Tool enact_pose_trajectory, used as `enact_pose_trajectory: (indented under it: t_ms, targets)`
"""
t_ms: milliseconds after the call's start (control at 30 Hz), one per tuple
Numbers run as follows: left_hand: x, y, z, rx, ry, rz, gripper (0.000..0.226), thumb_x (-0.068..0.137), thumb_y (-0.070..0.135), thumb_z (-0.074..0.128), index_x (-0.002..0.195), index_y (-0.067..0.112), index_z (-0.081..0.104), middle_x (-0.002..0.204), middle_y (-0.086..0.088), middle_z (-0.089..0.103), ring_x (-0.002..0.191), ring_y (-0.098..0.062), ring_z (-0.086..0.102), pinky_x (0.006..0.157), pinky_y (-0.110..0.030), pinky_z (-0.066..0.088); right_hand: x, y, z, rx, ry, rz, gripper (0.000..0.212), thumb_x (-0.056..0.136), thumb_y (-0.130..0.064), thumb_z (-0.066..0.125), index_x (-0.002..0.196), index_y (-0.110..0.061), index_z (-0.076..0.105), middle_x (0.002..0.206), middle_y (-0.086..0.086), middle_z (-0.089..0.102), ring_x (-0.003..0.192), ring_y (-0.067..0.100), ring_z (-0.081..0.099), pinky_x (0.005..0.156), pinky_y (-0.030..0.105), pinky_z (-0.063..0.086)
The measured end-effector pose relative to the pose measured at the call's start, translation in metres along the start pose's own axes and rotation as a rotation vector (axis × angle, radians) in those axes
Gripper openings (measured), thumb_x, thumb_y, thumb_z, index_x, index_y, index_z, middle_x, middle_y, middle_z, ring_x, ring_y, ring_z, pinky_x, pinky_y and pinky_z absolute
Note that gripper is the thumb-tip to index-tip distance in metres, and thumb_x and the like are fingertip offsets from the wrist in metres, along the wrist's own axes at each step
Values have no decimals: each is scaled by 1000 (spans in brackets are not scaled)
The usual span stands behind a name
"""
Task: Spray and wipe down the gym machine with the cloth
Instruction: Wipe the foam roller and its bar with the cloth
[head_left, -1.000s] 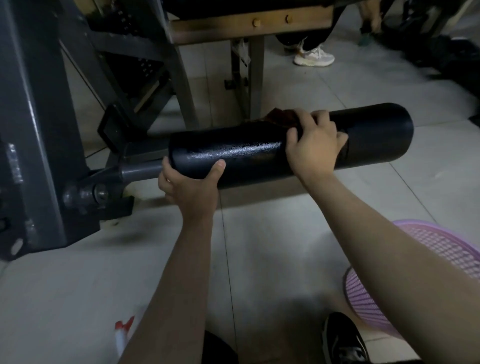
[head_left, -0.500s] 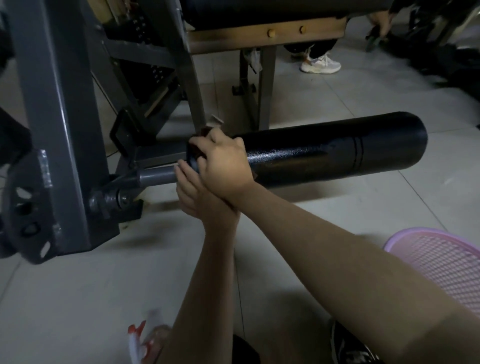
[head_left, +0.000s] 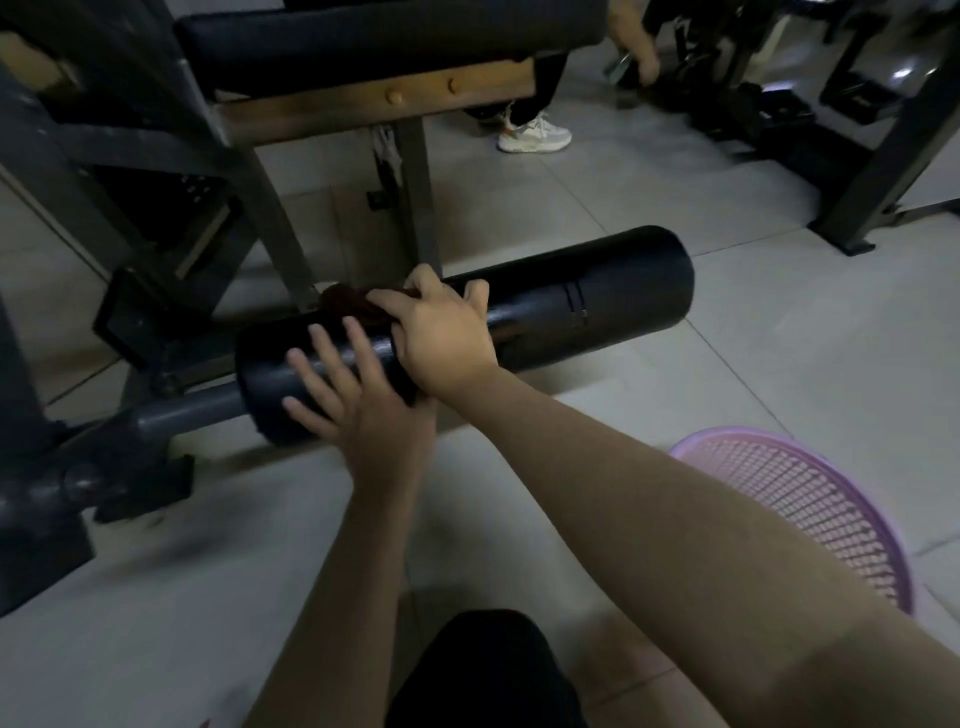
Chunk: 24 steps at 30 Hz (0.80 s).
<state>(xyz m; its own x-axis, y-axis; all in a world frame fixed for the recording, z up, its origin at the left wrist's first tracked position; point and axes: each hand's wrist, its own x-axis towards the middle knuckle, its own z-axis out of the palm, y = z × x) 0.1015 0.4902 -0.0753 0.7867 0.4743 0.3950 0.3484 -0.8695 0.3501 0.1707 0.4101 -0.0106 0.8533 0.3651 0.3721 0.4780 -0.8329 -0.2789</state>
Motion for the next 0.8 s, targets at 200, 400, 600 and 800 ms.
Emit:
enact_pose_trajectory:
  t_ms: [200, 400, 600, 800]
  targets:
    - [-2, 9, 4, -46, 5, -18, 95, 87, 77, 48, 159, 20, 22, 167, -16, 14, 153, -43, 5, 115, -70, 7, -8, 81, -21, -50, 86, 103, 41, 91, -28, 52, 131, -37, 60, 119, 3, 53, 94, 27, 60, 89, 46, 24]
    - [-4, 18, 7, -72, 17, -80, 94, 88, 76, 43, 161, 22, 17, 169, -14, 5, 154, -41, -3, 116, -68, 2, -19, 177, -41, -71, 214, 252, 44, 86, -21, 57, 126, -35, 64, 114, 6, 55, 85, 29, 58, 84, 43, 25]
    - [-19, 41, 10, -87, 48, -139, 75, 100, 58, 49, 160, 25, 21, 168, -18, 6, 153, -45, 0, 115, -69, 15, -28, 249, -63, -6, 290, 459, 47, 86, -16, 50, 125, -38, 63, 117, 3, 51, 89, 23, 55, 92, 41, 21]
    - [-9, 45, -9, -94, -44, -202, 78, 92, 57, 60, 156, 26, 29, 167, -14, 10, 151, -43, 3, 117, -62, 16, -18, 217, -52, 171, 241, 473, 45, 88, -15, 53, 129, -31, 62, 119, 7, 51, 93, 29, 54, 94, 43, 25]
